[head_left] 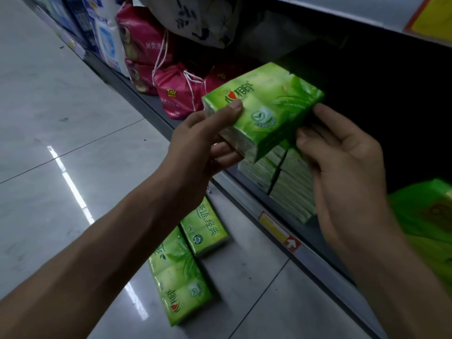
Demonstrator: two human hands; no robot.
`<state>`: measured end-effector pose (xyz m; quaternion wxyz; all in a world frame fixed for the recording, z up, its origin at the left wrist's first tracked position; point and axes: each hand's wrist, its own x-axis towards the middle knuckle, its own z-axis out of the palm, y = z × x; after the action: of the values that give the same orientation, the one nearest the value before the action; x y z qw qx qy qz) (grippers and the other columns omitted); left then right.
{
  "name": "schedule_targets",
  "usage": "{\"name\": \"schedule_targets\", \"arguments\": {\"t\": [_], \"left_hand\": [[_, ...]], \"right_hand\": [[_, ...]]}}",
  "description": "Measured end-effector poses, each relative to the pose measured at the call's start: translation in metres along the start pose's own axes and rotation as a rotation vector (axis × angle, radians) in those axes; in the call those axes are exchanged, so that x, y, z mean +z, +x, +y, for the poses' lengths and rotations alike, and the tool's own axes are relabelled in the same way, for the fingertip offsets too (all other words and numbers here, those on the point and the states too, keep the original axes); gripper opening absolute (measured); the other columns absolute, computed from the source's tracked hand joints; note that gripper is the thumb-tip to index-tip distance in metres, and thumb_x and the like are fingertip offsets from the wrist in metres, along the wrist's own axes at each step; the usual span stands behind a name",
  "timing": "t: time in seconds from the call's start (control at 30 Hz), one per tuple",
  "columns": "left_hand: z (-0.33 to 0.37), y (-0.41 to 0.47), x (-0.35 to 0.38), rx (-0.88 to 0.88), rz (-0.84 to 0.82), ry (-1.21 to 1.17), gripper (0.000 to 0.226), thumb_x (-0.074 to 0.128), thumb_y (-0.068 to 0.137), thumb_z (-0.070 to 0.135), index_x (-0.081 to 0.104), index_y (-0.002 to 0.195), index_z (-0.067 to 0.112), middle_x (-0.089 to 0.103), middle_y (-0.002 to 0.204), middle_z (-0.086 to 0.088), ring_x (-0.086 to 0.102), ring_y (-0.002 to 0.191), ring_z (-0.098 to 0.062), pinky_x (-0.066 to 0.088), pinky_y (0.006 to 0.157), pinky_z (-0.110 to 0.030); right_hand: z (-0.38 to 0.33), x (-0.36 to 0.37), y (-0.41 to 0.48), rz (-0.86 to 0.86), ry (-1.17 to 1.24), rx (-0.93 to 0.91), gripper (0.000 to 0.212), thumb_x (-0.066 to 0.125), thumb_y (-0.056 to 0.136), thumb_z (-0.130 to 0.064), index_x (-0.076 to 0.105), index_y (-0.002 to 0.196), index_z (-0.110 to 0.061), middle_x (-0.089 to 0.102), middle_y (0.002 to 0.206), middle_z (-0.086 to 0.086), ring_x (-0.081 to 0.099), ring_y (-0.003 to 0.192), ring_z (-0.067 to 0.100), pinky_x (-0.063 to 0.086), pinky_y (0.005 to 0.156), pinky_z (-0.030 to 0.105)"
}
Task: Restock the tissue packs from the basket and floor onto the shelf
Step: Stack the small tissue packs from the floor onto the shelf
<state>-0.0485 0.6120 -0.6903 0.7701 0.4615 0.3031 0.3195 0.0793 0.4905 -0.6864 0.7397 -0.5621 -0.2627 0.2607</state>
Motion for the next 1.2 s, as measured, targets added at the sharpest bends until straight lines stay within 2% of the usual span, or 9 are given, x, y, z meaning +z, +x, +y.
{"name": "schedule_targets", "arguments": {"t": [0.23,0.37,0.43,0.57,0.7,0.93,1.03,1.13,1.2], "left_hand": [[-0.01,0.019,0.018,0.012,0.024,-0.009,0.056,0.073,0.097,0.032,0.054,0.139,0.001,0.078,0.114,-0.018,0.079,0.095,-0.03,0.062,0.074,-0.03],[-0.021,0.021,0.021,0.008,0.06,-0.009,0.057,0.076,0.095,0.031,0.054,0.139,0.001,0.079,0.1,-0.011,0.079,0.077,-0.022,0.061,0.071,-0.029],[-0.027,0.023,0.02,-0.008,0.071,-0.014,0.055,0.075,0.096,0.03,0.053,0.138,0.004,0.079,0.107,-0.013,0.08,0.087,-0.026,0.063,0.072,-0.031],[-0.036,0.024,0.018,-0.039,0.059,-0.026,0.052,0.074,0.097,0.028,0.051,0.138,0.006,0.078,0.114,-0.016,0.079,0.099,-0.032,0.065,0.08,-0.037],[-0.04,0.027,0.013,-0.06,0.023,0.005,0.049,0.071,0.098,0.034,0.053,0.139,0.012,0.077,0.12,-0.016,0.078,0.104,-0.031,0.064,0.086,-0.04],[-0.035,0.021,-0.012,-0.065,-0.002,0.03,0.039,0.044,0.102,0.034,0.068,0.127,0.016,0.074,0.125,-0.01,0.073,0.114,-0.028,0.06,0.095,-0.046],[-0.039,0.021,-0.023,-0.006,0.035,0.135,0.03,0.053,0.103,0.025,0.07,0.129,0.025,0.075,0.123,-0.007,0.073,0.115,-0.024,0.06,0.095,-0.044],[-0.042,0.023,-0.032,0.092,0.072,0.211,0.04,0.063,0.101,0.011,0.066,0.137,0.029,0.076,0.121,-0.005,0.073,0.114,-0.024,0.062,0.093,-0.043],[-0.044,0.023,-0.034,0.155,0.08,0.263,0.039,0.069,0.098,0.012,0.068,0.134,0.027,0.076,0.122,-0.004,0.074,0.112,-0.024,0.062,0.092,-0.042]], "right_hand": [[0.003,-0.005,0.005,0.006,-0.037,-0.003,0.06,0.056,0.096,0.013,0.051,0.15,-0.012,0.065,0.14,0.0,0.062,0.127,0.003,0.05,0.105,0.018],[0.007,-0.006,0.003,-0.03,-0.066,0.011,0.058,0.057,0.094,0.015,0.056,0.144,-0.016,0.068,0.128,-0.011,0.063,0.118,-0.007,0.052,0.09,0.008],[0.011,-0.008,0.002,-0.039,-0.072,0.027,0.06,0.059,0.093,0.015,0.057,0.143,-0.018,0.068,0.126,-0.013,0.063,0.118,-0.007,0.052,0.087,0.008],[0.019,-0.011,0.0,-0.037,-0.104,0.045,0.064,0.062,0.093,0.011,0.052,0.149,-0.019,0.063,0.142,-0.004,0.059,0.13,0.003,0.052,0.099,0.015],[0.025,-0.01,-0.003,-0.035,-0.11,0.054,0.073,0.067,0.092,0.01,0.045,0.155,-0.02,0.055,0.152,0.0,0.057,0.134,0.008,0.054,0.093,0.014],[0.033,-0.006,-0.012,-0.04,-0.181,-0.013,0.084,0.079,0.085,0.004,0.044,0.155,-0.027,0.048,0.156,-0.006,0.055,0.135,0.004,0.055,0.097,0.02],[0.034,-0.008,-0.013,-0.004,-0.215,-0.043,0.084,0.082,0.083,0.0,0.046,0.152,-0.03,0.049,0.153,-0.006,0.057,0.13,0.002,0.057,0.098,0.025],[0.036,-0.008,-0.013,0.016,-0.264,-0.061,0.081,0.085,0.082,-0.006,0.048,0.15,-0.032,0.051,0.147,-0.004,0.062,0.121,0.001,0.058,0.091,0.02],[0.039,-0.007,-0.013,0.033,-0.32,-0.083,0.08,0.087,0.081,-0.011,0.049,0.149,-0.032,0.052,0.142,-0.002,0.065,0.114,0.002,0.06,0.087,0.021]]}}
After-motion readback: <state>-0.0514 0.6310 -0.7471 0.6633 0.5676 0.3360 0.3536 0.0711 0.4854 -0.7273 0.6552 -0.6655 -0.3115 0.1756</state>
